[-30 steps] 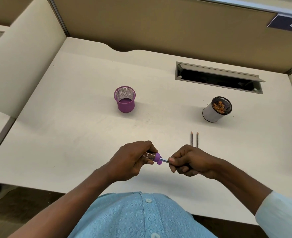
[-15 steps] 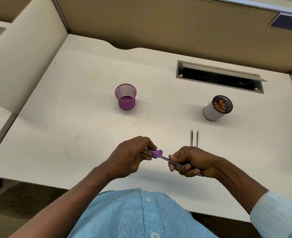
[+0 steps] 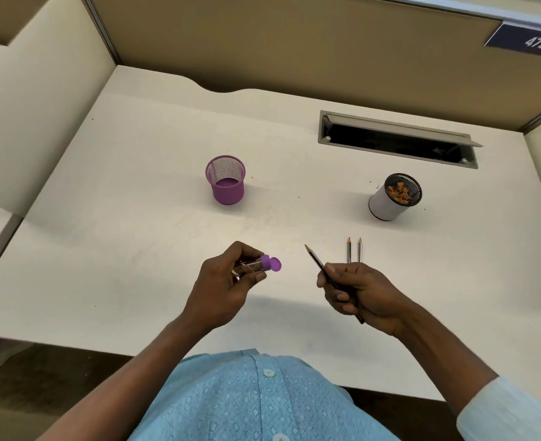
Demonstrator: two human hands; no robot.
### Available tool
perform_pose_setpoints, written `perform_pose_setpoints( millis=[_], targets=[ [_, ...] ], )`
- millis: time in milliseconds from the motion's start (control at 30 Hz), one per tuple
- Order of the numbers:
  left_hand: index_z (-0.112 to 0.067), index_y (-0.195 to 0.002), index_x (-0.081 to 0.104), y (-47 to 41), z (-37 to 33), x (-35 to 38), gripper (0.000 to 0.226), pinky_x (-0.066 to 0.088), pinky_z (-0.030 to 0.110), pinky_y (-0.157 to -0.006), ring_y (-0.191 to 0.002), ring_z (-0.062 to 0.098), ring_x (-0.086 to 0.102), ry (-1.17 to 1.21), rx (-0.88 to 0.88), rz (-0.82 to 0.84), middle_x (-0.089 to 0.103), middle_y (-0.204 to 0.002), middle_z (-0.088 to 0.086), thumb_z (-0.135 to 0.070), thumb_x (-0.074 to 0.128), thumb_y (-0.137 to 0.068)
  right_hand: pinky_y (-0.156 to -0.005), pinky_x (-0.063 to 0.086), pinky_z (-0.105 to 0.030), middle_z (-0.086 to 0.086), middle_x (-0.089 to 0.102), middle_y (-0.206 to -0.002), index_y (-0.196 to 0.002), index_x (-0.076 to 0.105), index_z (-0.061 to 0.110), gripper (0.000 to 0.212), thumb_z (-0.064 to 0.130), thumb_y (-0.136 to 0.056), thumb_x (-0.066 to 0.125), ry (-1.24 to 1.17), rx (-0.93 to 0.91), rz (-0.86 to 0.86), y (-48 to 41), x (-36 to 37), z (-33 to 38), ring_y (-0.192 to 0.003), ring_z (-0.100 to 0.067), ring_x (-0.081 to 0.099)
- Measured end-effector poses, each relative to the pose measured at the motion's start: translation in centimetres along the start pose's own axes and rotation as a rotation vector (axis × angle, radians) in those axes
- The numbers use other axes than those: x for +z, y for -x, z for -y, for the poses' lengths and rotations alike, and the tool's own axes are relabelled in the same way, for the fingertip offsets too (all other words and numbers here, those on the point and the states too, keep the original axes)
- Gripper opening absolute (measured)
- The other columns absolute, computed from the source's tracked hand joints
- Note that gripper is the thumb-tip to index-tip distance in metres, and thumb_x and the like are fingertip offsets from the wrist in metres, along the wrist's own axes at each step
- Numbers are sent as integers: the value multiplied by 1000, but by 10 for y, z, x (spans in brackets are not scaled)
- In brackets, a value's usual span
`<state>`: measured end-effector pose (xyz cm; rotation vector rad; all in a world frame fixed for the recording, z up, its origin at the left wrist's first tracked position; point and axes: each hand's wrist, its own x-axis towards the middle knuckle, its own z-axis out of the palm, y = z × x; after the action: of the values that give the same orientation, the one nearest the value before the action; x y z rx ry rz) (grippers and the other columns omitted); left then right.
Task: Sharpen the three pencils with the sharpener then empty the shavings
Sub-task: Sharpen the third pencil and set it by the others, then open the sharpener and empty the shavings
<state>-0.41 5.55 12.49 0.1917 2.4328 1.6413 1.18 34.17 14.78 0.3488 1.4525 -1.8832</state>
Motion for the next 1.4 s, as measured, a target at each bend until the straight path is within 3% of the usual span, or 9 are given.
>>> perform_pose_setpoints(
  millis=[133, 633, 733, 833, 967, 1033, 1100, 1267, 1400],
  targets=[
    [-22, -106, 71, 4, -3, 9, 20, 55, 26, -65, -66, 10, 62, 128, -118, -30, 79, -95, -10, -8, 79, -95, -52, 23, -28, -6, 36, -64, -97, 69, 0, 36, 31, -104, 52, -43, -83, -72, 2, 4, -4, -52, -17, 31],
    [-23, -104, 72, 3, -11, 18, 19, 56, 24, -62, -66, 13, 63, 163, -169, -1, 79, -92, -9, -9, 80, -94, -50, 28, -24, -7, 44, -66, -101, 73, -1, 28, 20, -105, 55, -102, -145, -220, 9, 4, -14, -53, -18, 37],
    [-24, -104, 72, 5, -10, 20, 19, 57, 27, -63, -68, 20, 66, 137, -167, 15, 78, -93, -7, -11, 80, -94, -52, 38, -26, -10, 57, -70, -104, 75, -4, 25, 14, -104, 58, -144, -161, -433, 6, 0, -21, -55, -20, 49],
    [-26, -104, 72, 8, -9, 23, 19, 57, 25, -63, -68, 16, 66, 115, -181, 24, 78, -93, -10, -12, 80, -94, -56, 51, -26, -12, 68, -75, -96, 80, 1, 12, 6, -95, 69, -132, -200, -805, -4, -13, -33, -63, -23, 60],
    [-28, -103, 71, 12, -8, 27, 20, 57, 24, -63, -67, 13, 66, 90, -187, 44, 78, -91, -14, -13, 81, -94, -76, 59, -35, -2, 78, -81, -95, 84, 18, 6, 19, -92, 78, 3, -231, -1169, -18, -42, -55, -78, -22, 71],
    [-27, -103, 71, 15, -8, 28, 19, 57, 22, -63, -66, 10, 65, 84, -190, 50, 78, -92, -13, -13, 80, -94, -90, 59, -40, -5, 81, -94, -105, 83, 16, 14, 23, -94, 76, 144, -200, -1266, -22, -53, -63, -93, -25, 74],
    [-27, -103, 72, 19, -9, 30, 19, 56, 20, -63, -65, 9, 65, 86, -198, 53, 79, -93, -12, -12, 80, -94, -93, 58, -43, -8, 81, -100, -108, 82, 12, 17, 21, -96, 74, 232, -178, -1340, -26, -61, -66, -98, -29, 73],
    [-25, -103, 72, 28, -8, 33, 19, 55, 18, -63, -67, 10, 67, 73, -210, 62, 79, -93, -16, -11, 80, -94, -86, 57, -38, -5, 79, -88, -92, 78, 18, 1, 19, -90, 78, 299, -141, -1429, -36, -75, -70, -92, -30, 73],
    [-27, -102, 72, 35, -6, 35, 19, 57, 25, -64, -69, 16, 67, 55, -213, 64, 78, -92, -14, -13, 81, -94, -79, 49, -31, -6, 79, -87, -88, 77, 17, 3, 19, -90, 78, 314, -144, -1432, -45, -77, -71, -87, -28, 71]
  ],
)
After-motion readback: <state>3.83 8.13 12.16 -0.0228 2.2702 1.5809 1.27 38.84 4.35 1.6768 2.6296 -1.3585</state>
